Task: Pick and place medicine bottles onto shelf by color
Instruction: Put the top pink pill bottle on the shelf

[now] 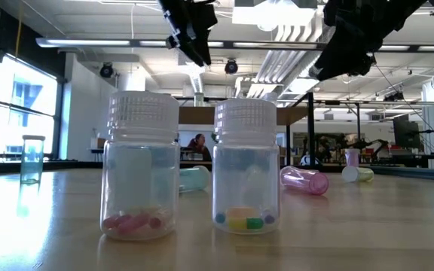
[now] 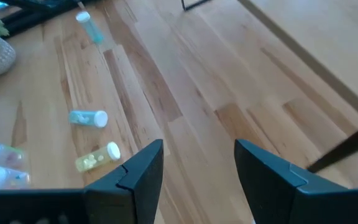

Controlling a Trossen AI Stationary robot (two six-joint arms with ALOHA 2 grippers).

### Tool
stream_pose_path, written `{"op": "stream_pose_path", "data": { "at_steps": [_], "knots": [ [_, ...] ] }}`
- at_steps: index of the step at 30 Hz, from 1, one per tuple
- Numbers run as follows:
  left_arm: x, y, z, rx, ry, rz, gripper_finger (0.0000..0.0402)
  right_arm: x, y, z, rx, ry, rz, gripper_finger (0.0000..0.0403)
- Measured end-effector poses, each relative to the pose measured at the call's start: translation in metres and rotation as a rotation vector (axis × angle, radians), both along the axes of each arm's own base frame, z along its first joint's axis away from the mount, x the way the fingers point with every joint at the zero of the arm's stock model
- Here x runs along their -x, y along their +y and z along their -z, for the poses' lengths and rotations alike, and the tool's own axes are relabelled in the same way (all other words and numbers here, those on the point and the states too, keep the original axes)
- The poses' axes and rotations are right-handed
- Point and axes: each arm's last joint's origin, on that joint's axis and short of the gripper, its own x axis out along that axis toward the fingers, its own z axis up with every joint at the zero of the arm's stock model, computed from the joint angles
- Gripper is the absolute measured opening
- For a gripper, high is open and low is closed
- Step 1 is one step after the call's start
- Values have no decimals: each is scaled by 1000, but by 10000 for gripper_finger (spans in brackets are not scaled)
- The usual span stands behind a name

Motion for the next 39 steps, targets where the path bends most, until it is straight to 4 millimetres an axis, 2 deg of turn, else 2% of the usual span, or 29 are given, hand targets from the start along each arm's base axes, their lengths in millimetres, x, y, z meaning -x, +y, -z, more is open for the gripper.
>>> {"op": "stream_pose_path", "data": {
  "at_steps": [5, 9, 12, 19, 23, 31, 39],
  "knots": [
    [-15, -24, 19, 30, -20, 105, 186, 4, 5, 4, -19, 54, 0, 188],
    [-29, -52, 37, 24, -33, 190, 186, 7, 8, 7, -25, 83, 2, 188],
    [-32, -70, 42, 21, -42, 240, 186, 9, 7, 8, -16, 105, 59, 188],
    [-50, -112, 61, 58, -196, 391, 186, 17, 2, 14, 35, 181, 193, 188],
    [-54, -134, 82, 89, -214, 451, 186, 20, 1, 16, 52, 202, 229, 188],
    [-60, -161, 109, 199, -431, 616, 186, 24, -3, 5, 93, 152, 289, 188],
    [-44, -174, 155, 263, -562, 635, 186, 35, -20, -20, 176, 128, 406, 188]
  ]
}}
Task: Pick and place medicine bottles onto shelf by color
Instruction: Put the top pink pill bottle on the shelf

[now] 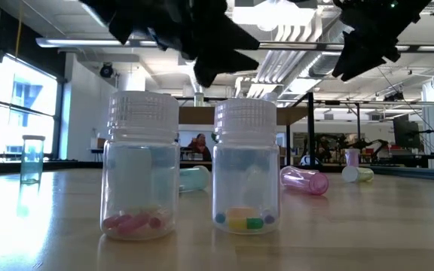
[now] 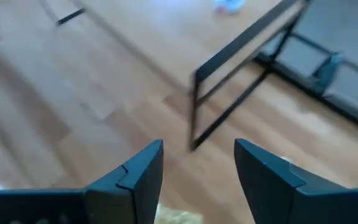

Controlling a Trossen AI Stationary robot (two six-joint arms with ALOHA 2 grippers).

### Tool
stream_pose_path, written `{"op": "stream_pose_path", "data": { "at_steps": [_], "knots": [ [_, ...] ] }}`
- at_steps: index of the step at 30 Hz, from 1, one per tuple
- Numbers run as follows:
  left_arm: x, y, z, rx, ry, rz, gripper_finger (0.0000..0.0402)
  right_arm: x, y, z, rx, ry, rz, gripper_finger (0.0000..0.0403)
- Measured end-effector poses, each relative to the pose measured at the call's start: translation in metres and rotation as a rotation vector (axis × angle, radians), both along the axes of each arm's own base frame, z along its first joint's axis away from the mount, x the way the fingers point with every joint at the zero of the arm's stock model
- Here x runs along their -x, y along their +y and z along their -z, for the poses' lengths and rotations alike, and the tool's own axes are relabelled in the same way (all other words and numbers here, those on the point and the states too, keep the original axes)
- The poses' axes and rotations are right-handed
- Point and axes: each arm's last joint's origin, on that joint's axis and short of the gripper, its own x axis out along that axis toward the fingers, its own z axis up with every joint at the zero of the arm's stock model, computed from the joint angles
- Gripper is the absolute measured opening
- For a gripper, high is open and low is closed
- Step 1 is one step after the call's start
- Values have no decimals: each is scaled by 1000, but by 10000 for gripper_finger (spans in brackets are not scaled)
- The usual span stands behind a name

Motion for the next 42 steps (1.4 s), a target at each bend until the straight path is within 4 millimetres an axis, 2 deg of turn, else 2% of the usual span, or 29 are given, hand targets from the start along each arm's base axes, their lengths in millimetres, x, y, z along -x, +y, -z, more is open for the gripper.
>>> {"op": "stream_pose_path", "data": {
  "at_steps": [7, 11, 15, 21, 26, 36, 42],
  "knots": [
    [19, 1, 28, 56, -54, -31, 186, 12, -20, -25, 63, 11, 66, 188],
    [22, 4, 32, 57, -43, -36, 186, 17, -30, -35, 87, 19, 95, 188],
    [23, 9, 33, 34, -39, -46, 186, 20, -40, -34, 62, 46, 89, 188],
    [23, 10, 33, 37, -38, -38, 186, 27, -55, -19, -20, 89, 135, 189],
    [23, 8, 33, 66, -38, 40, 186, 33, -67, -9, -109, 90, 176, 189],
    [24, 7, 33, 72, -39, 55, 186, 43, -79, -2, -276, 31, 155, 189],
    [23, 7, 33, 73, -39, 55, 186, 47, -80, 35, -352, 27, 222, 189]
  ]
}}
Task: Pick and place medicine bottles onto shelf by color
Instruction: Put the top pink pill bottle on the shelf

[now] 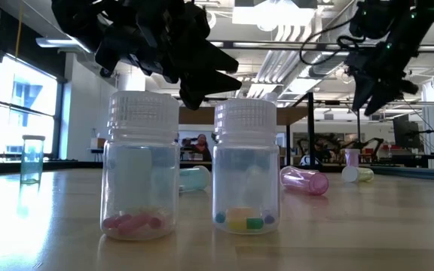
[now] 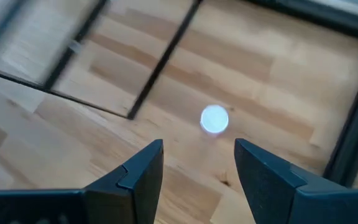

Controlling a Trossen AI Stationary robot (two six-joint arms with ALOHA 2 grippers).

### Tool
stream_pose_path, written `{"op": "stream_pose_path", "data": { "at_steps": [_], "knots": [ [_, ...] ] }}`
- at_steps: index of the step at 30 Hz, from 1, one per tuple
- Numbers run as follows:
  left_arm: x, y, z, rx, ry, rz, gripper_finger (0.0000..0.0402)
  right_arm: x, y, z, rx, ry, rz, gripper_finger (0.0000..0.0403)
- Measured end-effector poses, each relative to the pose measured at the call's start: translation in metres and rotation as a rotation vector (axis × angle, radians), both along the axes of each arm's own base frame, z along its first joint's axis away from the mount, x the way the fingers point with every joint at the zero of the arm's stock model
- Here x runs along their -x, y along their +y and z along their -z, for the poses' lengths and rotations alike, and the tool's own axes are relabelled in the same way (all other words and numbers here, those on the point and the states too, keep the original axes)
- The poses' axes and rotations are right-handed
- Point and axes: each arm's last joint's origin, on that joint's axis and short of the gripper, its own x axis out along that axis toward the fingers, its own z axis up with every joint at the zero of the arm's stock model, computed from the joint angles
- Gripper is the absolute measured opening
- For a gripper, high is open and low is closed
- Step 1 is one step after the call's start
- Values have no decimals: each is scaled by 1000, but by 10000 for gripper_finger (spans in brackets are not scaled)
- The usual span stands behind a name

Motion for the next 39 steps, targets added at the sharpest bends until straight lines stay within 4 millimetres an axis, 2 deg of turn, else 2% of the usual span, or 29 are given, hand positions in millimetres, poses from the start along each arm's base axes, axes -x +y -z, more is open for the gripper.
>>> {"op": "stream_pose_path", "data": {
  "at_steps": [4, 9, 12, 21, 31, 39],
  "knots": [
    [0, 0, 0, 0, 0, 0, 186, -1, -1, 23, -11, -36, 46, 189],
    [0, 0, 0, 0, 0, 0, 186, -5, -4, 41, 25, -89, 56, 189],
    [0, 0, 0, 0, 0, 0, 186, -6, -6, 48, 58, -118, 88, 189],
    [0, 0, 0, 3, 2, -1, 186, -2, -6, 67, 137, -45, 130, 189],
    [0, 0, 0, 3, 1, -1, 186, -3, -7, 81, 187, -115, 123, 189],
    [0, 0, 0, 1, 1, 0, 186, 0, -4, 103, 217, -150, 121, 189]
  ]
}}
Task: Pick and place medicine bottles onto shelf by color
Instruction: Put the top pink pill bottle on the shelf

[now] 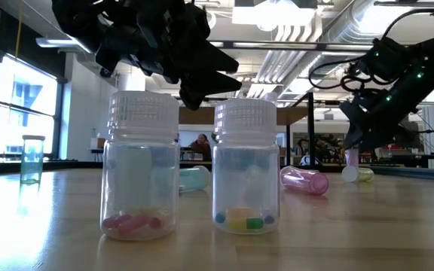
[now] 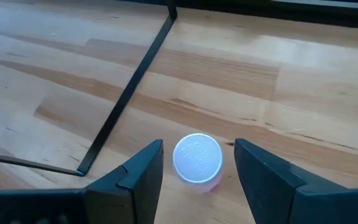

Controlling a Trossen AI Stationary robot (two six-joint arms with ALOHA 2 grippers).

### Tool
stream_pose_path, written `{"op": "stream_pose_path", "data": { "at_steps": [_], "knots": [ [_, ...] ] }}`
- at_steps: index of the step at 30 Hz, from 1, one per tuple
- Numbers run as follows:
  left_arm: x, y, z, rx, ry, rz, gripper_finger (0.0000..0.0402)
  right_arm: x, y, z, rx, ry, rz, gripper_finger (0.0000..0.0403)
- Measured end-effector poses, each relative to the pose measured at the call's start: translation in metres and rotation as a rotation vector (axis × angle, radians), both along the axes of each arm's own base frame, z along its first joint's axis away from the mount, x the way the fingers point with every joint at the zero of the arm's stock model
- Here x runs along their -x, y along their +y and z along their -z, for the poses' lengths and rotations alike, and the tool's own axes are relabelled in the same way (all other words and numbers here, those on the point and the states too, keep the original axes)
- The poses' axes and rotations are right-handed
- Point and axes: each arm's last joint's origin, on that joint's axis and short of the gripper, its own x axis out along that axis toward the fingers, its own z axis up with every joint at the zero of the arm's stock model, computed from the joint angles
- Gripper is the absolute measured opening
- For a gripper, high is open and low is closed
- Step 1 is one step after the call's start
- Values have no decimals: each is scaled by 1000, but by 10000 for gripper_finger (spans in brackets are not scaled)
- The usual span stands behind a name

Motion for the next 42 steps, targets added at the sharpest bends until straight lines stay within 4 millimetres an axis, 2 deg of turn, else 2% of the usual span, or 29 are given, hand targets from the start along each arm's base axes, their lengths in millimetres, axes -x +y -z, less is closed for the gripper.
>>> {"op": "stream_pose_path", "data": {
  "at_steps": [9, 22, 30, 42],
  "knots": [
    [0, 0, 0, 0, 0, 0, 186, 2, 2, 10, 29, 12, -32, 183],
    [0, 0, 0, 0, 1, 0, 186, 2, 3, 10, 27, 19, -45, 112],
    [2, 0, 4, 7, 50, -2, 186, 1, 4, 9, -7, -25, -64, 101],
    [4, 7, 8, 11, 90, -23, 186, -16, 27, 9, -61, -65, -230, 99]
  ]
}}
